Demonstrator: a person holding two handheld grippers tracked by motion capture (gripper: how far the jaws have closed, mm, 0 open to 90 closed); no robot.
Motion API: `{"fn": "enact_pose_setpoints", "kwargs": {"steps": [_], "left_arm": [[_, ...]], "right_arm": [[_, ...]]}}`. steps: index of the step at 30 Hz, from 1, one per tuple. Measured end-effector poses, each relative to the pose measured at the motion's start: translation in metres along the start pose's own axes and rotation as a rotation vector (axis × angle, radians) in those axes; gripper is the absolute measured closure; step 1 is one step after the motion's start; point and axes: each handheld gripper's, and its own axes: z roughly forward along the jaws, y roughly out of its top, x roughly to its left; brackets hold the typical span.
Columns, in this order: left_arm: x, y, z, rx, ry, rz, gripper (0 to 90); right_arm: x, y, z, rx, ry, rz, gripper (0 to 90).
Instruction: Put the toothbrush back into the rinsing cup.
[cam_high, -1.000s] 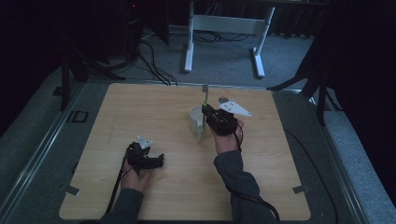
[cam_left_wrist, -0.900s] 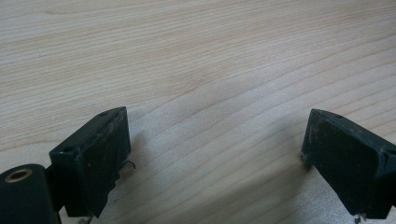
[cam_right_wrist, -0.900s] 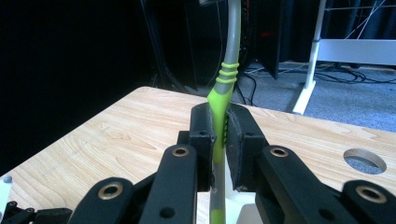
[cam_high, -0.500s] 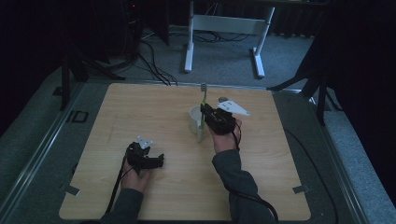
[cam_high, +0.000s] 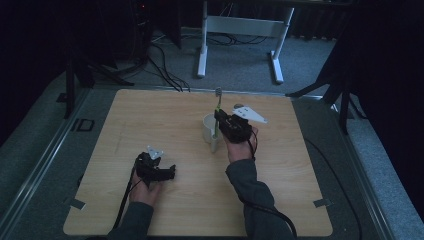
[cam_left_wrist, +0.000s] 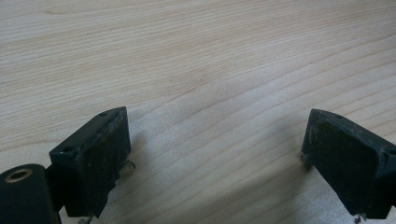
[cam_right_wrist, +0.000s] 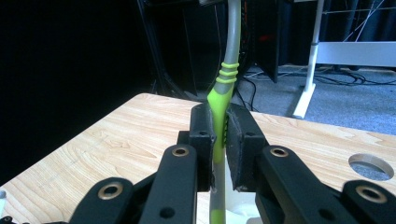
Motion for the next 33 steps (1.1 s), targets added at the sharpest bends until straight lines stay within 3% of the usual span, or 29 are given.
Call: {"fn": "enact_pose_setpoints", "kwargs": {"steps": [23, 33], "left_arm": [[0.0, 0.0, 0.0, 0.0, 0.0, 0.0, 8.2], [0.0, 0.0, 0.0, 0.0, 0.001, 0.0, 8.2]], "right_arm": [[0.0, -0.012, 0.004, 0.016, -0.003, -0.005, 81.0], [0.001, -0.018, 0.002, 0.058, 0.006, -0.026, 78.6]]}}
